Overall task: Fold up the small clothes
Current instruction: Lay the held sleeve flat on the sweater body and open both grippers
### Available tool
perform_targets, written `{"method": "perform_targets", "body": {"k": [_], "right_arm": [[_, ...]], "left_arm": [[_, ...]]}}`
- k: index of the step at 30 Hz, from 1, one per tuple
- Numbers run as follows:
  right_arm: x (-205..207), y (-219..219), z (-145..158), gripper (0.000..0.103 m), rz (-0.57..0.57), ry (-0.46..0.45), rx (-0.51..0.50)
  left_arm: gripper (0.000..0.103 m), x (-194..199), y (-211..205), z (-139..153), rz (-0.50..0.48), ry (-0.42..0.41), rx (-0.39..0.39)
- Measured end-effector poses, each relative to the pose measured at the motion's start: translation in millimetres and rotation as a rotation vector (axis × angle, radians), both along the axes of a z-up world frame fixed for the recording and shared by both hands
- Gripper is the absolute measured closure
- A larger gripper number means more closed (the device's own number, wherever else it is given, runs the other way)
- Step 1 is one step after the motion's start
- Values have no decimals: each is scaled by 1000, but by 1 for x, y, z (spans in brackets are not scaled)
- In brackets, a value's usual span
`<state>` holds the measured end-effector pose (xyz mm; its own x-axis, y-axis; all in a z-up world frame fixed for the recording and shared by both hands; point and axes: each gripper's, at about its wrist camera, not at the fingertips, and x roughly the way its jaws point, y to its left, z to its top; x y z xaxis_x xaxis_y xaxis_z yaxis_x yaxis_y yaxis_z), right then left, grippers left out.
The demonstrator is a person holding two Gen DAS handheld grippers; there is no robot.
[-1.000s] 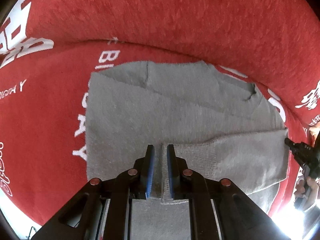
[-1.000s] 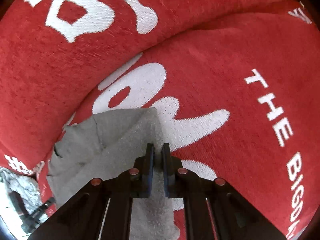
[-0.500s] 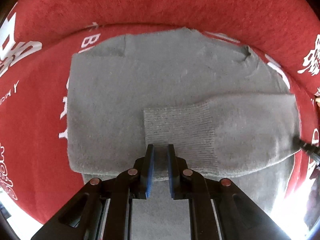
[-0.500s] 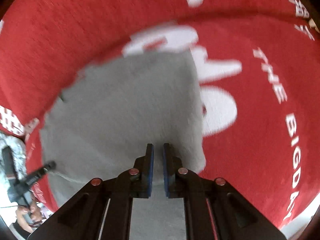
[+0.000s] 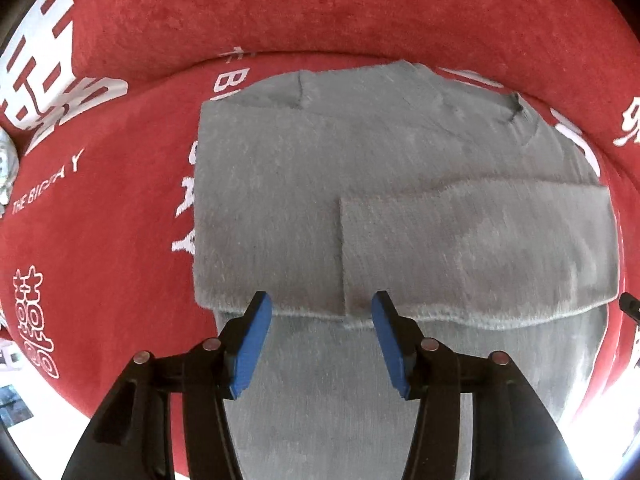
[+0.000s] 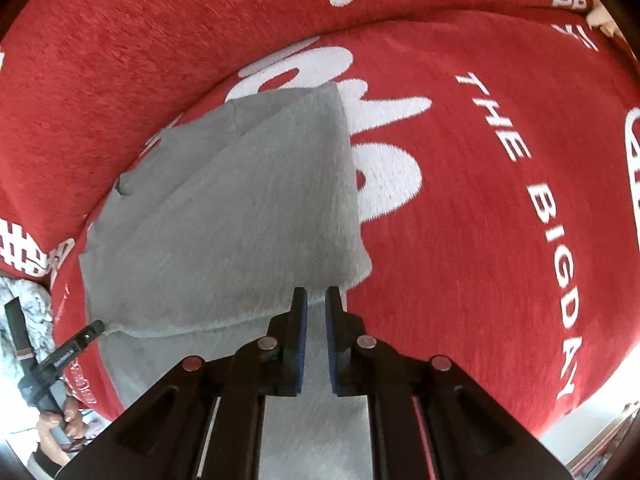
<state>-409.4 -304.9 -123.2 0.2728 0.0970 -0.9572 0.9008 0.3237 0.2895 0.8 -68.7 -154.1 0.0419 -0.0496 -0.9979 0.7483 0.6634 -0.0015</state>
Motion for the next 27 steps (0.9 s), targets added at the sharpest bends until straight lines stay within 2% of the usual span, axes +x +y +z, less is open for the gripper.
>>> {"method": "perform_targets", "body": {"k": [3,4,6,8,11,16,17,18,20,23,25,27], "right_arm": [[-3,5,2,92,-9,-10,24],[1,8,1,91,-11,-12,31],[-1,11,1,87,-20,-19,45],[0,13,0,76,-29,-23,51],[0,14,0,64,-29,-23,51],[5,17,-1,60,-11,-30,64],[5,17,0,57,-8,-32,66],[6,17,0,56,-5,-32,67],[8,18,-1,53,0,-34,71],[10,19,-1,46,11,-37,78],[12,21,-1,45,25,-45,80],[14,23,0,41,38,-53,83]], "left_arm": [[50,-7,3,5,-12,5,11],[50,-17,-8,2,-13,9,13],[50,-20,-9,3,-19,14,15],[50,-25,-11,4,-30,10,22],[50,-28,-13,4,-45,9,26],[50,-29,-15,4,-43,9,37],[46,-29,-15,4,-40,8,39],[36,-30,-15,5,-39,6,42],[29,-32,-15,7,-41,-1,38],[29,-36,-15,9,-40,1,39],[27,-36,-15,9,-34,8,32],[0,-38,-14,11,-28,3,26]]}}
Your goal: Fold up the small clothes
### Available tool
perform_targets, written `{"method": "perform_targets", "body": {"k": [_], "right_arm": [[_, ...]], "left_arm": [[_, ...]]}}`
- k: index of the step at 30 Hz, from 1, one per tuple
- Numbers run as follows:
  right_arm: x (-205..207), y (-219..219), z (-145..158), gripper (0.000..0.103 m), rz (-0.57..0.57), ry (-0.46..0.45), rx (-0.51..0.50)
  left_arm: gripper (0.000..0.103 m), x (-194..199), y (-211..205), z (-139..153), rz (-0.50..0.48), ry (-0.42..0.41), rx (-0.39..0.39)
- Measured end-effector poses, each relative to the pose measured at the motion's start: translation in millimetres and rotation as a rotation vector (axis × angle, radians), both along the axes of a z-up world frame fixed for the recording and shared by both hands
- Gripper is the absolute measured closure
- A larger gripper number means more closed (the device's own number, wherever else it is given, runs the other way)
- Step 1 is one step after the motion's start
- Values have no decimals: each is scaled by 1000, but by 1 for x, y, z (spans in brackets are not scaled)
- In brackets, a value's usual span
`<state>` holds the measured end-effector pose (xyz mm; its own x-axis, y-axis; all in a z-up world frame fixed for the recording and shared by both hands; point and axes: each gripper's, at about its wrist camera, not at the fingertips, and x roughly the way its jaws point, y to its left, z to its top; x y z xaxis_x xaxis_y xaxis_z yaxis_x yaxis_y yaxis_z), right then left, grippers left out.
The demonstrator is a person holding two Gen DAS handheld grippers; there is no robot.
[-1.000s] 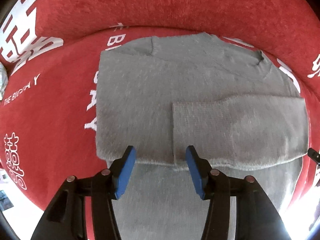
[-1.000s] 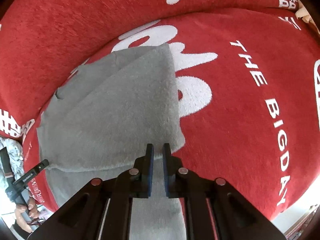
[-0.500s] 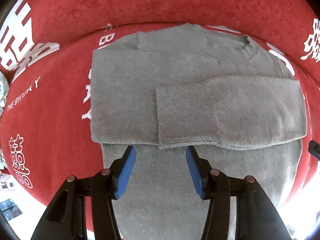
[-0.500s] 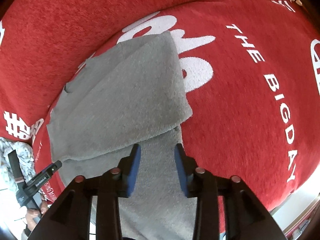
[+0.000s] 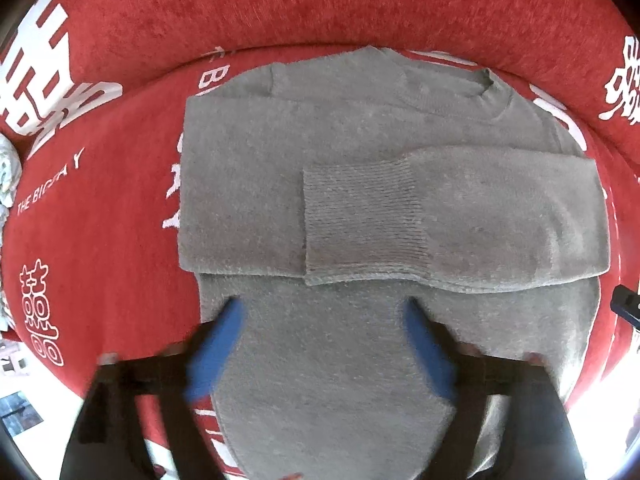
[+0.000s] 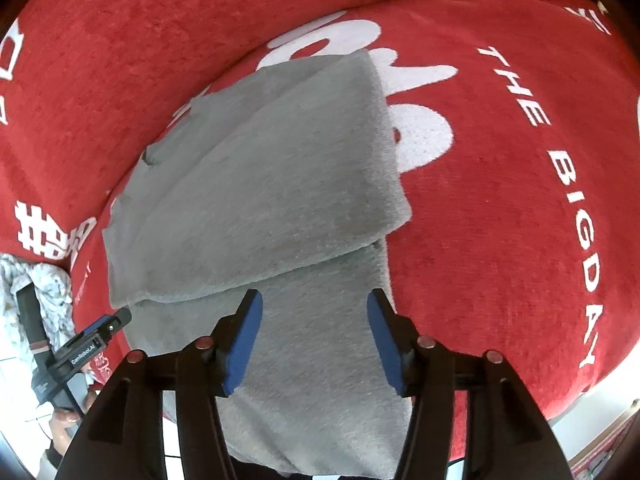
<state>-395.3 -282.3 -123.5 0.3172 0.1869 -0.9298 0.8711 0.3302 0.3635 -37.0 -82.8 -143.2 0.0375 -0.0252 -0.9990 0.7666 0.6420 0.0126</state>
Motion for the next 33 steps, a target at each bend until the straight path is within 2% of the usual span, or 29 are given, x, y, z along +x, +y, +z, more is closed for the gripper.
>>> {"method": "perform_targets", "body": {"k": [2,4,9,14,19,26,33], "right_arm": [[2,1,1,29,12,-18,1],[4,2,2,21,24,-39,-1],[2,5,-1,21,42,-69,35],[-6,5,-3,21,59,-83,65],[-20,4,-10,21,64,-101,109],[-38,12,-21,21,77,-108,164],[-61,35,-36,21,19,-135,265]], "left_arm": [[0,-4,0,5,-3,-13,-19],[0,-7,0,5,-12,-11,-14],[0,-14,2,2,-10,-2,22],[0,-12,16,-4,55,-51,86],[0,-15,38,-9,114,8,110],[0,-34,63,-7,167,37,126],[0,-53,87,-7,134,54,133]]}}
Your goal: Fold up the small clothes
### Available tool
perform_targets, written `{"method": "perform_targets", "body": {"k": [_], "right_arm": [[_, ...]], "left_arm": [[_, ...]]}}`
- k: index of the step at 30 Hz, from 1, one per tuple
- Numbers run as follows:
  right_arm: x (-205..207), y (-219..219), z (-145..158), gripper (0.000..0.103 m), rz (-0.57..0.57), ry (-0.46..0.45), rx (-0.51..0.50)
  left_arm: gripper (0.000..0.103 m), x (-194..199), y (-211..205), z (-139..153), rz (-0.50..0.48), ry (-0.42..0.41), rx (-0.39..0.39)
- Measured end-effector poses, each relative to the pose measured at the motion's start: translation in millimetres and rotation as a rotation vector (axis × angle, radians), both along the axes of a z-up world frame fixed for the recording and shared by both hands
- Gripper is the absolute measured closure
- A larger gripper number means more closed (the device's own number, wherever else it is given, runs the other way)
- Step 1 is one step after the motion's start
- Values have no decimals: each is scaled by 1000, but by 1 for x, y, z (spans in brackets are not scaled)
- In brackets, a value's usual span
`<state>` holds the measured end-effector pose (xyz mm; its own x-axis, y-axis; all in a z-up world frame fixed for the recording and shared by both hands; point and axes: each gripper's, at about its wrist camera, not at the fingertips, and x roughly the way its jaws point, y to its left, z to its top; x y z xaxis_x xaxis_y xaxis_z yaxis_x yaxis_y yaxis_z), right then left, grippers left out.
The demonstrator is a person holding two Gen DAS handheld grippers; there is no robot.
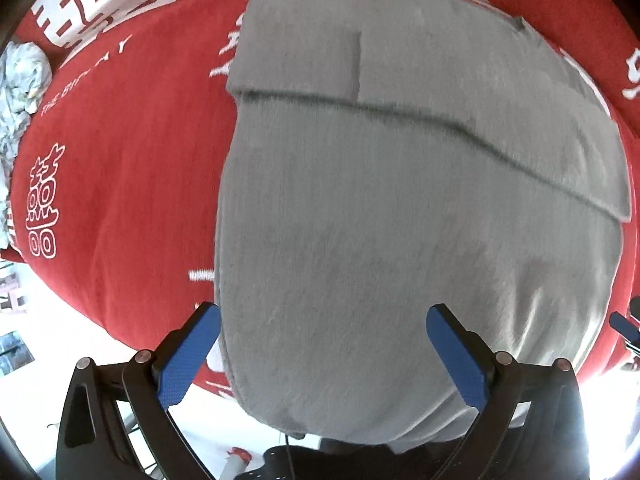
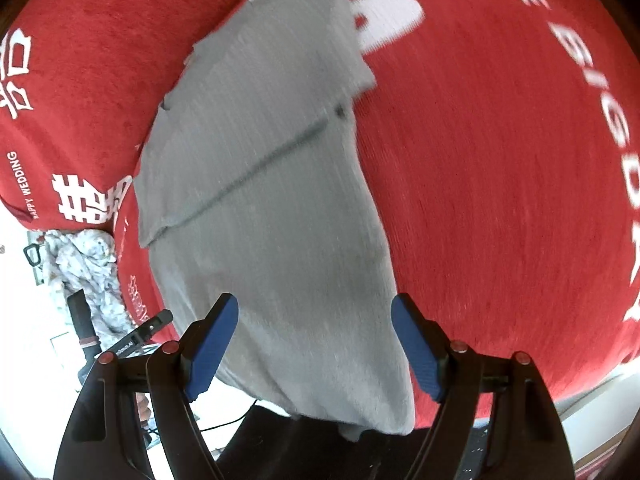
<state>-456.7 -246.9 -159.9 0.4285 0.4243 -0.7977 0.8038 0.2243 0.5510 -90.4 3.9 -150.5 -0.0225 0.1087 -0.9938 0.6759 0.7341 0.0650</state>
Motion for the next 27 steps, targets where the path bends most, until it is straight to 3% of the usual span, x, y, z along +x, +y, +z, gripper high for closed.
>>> {"method": "perform_targets", "body": {"k": [9,16,23,27], "right_arm": [[-42,62,-9,21,8,7,57],[-70,123,-48,21,90,76,147],[-76,149,-81,21,112,79,160],[-65,159,-92,21,140,48,182]], "left_arm": [[0,-25,57,-20,-8,75,-15],[0,-44,111,-42,48,165,-15],[0,-51,147,-69,129,239,-51],[0,-51,140,-79,124,284,-101]]}}
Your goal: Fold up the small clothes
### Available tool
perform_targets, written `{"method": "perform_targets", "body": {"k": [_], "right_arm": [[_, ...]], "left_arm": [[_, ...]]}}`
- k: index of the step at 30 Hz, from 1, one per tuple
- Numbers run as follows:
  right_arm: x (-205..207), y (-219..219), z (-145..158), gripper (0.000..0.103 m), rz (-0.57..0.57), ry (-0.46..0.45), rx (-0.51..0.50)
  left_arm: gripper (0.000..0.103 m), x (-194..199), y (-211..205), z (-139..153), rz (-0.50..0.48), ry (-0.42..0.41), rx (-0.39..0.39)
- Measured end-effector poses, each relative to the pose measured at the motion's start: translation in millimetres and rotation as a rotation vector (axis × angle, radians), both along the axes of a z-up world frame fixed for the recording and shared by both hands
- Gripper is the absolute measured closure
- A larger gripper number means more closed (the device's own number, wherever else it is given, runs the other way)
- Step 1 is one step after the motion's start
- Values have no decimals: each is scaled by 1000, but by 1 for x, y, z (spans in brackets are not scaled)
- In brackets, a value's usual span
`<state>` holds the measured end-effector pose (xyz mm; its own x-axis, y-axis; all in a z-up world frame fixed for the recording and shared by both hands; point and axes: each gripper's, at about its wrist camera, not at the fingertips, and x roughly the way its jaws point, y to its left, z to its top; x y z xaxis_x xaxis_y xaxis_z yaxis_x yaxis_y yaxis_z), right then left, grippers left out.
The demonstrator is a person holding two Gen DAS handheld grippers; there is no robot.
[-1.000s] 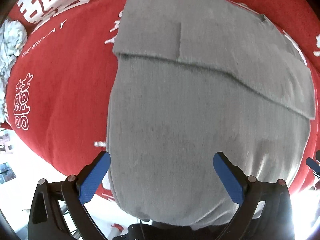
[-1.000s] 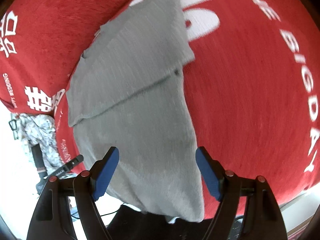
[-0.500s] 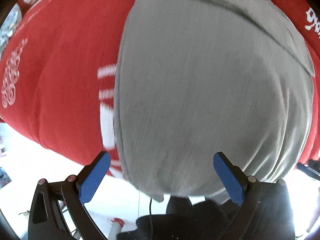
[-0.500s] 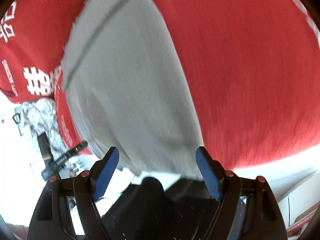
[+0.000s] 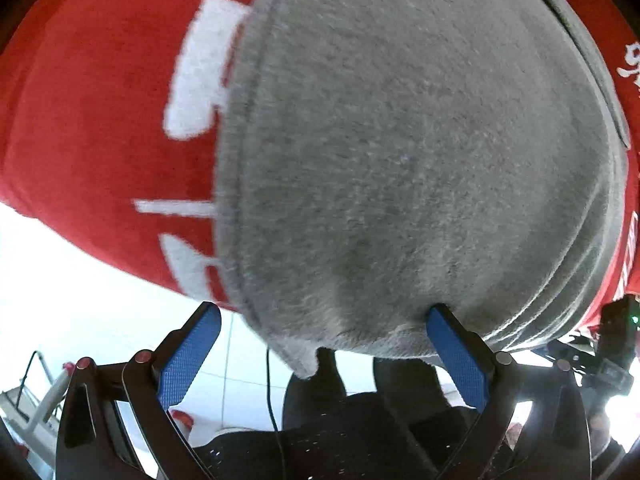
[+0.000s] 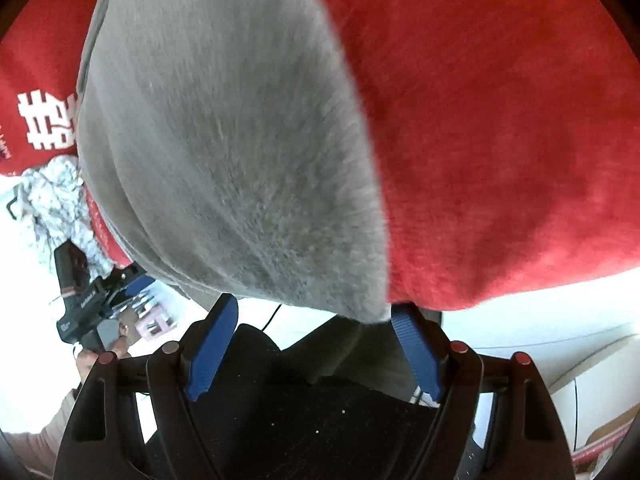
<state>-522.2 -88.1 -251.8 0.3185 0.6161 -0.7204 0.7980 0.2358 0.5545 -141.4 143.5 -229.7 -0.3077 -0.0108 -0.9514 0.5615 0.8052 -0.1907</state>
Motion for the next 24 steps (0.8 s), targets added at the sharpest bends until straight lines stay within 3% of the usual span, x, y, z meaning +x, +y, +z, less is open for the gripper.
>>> {"method": "perform_targets", "body": {"k": [7,9,11,14,16,17,18,24], "right_arm": [[11,19,-1,22,-18,-74,28],[10,18,6,32,-44,-75,26],[4,16,7,57,-90,-33,24],[-15,11,-2,74,-167,19,39],[-17,11,-5,80,-191,26,36],[-16,12,-2,88,-188,27,24],[-15,12,0,93,-185,24,14],[-15,11,35,95,-223,-114,39]], "left_arm": [[0,-28,41,-6,8,60,-52],[12,-35,41,-6,-7,87,-72],[22,-47,35,-6,-23,107,-79],[42,-53,38,-4,-45,93,-71],[64,-60,34,-3,-56,102,-86],[85,-62,36,-2,-65,108,-91],[91,-62,40,0,-80,110,-101],[91,-60,50,37,-101,133,-205]]}}
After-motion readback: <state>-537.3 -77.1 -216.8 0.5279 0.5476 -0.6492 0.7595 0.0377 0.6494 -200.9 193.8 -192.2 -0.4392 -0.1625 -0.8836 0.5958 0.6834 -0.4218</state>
